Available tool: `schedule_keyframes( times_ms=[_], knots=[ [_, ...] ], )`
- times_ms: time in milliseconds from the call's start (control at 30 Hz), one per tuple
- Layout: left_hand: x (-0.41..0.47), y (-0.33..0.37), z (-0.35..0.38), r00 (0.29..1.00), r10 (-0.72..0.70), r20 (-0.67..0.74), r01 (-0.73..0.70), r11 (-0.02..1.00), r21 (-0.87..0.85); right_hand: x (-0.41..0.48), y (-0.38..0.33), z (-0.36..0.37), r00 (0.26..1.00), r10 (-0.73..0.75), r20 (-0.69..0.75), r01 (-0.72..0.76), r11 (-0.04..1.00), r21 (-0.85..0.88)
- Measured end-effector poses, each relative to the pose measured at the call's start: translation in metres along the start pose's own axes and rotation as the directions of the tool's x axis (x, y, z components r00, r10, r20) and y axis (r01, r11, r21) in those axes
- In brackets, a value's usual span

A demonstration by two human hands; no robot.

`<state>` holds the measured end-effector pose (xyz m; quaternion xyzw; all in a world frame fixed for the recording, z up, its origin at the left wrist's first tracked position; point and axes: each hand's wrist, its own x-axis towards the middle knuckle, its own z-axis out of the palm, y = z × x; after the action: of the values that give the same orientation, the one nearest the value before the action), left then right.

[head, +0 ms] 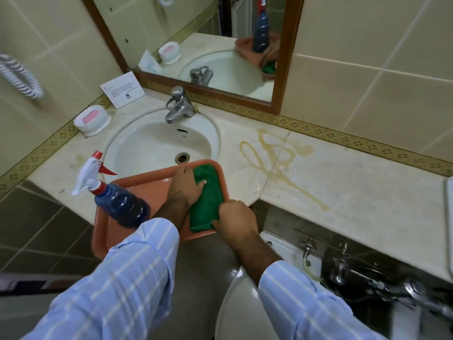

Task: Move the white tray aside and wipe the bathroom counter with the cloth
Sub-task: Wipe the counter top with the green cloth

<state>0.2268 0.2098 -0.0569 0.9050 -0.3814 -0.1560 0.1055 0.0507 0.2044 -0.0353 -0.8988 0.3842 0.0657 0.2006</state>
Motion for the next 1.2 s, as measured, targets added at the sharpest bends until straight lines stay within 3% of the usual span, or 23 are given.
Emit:
schedule_keyframes(
  times_ms=[133,200,333,400,500,567,667,733,800,867,933,967,1033,1100,1200],
  knots=[
    [0.007,0.005,0.010,0.962,-0.262,-0.072,0.244,0.949,-0.198,0.005,-0.008,0.007,0.996,0.094,-0.003,-0.093,0.990,0.104],
    [0.014,0.004,0.013,0.940,-0.342,-0.001,0.318,0.876,-0.362,0.005,-0.007,0.006,0.987,0.158,-0.026,-0.149,0.965,0.214],
    [0.014,0.004,0.010,0.915,-0.361,0.183,0.352,0.490,-0.797,-0.003,0.008,-0.007,0.939,0.304,-0.159,-0.164,0.805,0.570],
    [0.011,0.017,0.006,0.951,-0.259,0.167,0.265,0.411,-0.872,-0.011,0.026,-0.014,0.891,0.379,-0.251,-0.105,0.708,0.698],
    [0.012,0.056,0.001,0.990,-0.087,0.108,0.136,0.478,-0.868,-0.019,0.067,-0.022,0.807,0.488,-0.331,-0.083,0.650,0.756],
    [0.017,0.085,0.003,0.998,-0.039,0.055,0.067,0.628,-0.775,-0.017,0.092,-0.025,0.786,0.526,-0.325,-0.106,0.632,0.768],
    [0.021,0.120,0.010,0.997,-0.040,-0.071,0.006,0.903,-0.430,-0.007,0.117,-0.026,0.843,0.462,-0.277,-0.107,0.647,0.755],
    [0.013,0.136,0.022,0.980,0.018,-0.199,-0.049,0.987,-0.155,-0.002,0.134,-0.026,0.915,0.336,-0.222,-0.094,0.715,0.693],
    [-0.001,0.150,0.045,0.953,0.176,-0.245,-0.182,0.983,-0.002,0.001,0.163,-0.031,0.947,0.230,-0.224,-0.076,0.839,0.539],
    [-0.016,0.160,0.078,0.954,0.272,-0.124,-0.271,0.962,0.031,0.003,0.209,-0.041,0.932,0.238,-0.272,-0.101,0.894,0.437],
    [-0.021,0.158,0.104,0.984,0.178,-0.006,-0.178,0.984,0.031,0.006,0.269,-0.055,0.911,0.282,-0.300,-0.174,0.924,0.340],
    [-0.018,0.153,0.111,0.993,0.122,-0.011,-0.121,0.992,0.033,0.006,0.299,-0.061,0.914,0.304,-0.269,-0.234,0.936,0.265],
    [-0.002,0.147,0.118,0.995,0.039,-0.095,-0.035,0.998,0.044,0.005,0.355,-0.066,0.931,0.324,-0.167,-0.315,0.946,0.079],
    [0.025,0.148,0.116,0.985,-0.033,-0.172,0.042,0.998,0.051,0.003,0.391,-0.058,0.949,0.294,-0.114,-0.301,0.952,-0.054],
    [0.078,0.161,0.109,0.980,-0.065,-0.186,0.079,0.995,0.068,0.003,0.410,-0.041,0.947,0.243,-0.208,-0.270,0.956,-0.112]
  ],
)
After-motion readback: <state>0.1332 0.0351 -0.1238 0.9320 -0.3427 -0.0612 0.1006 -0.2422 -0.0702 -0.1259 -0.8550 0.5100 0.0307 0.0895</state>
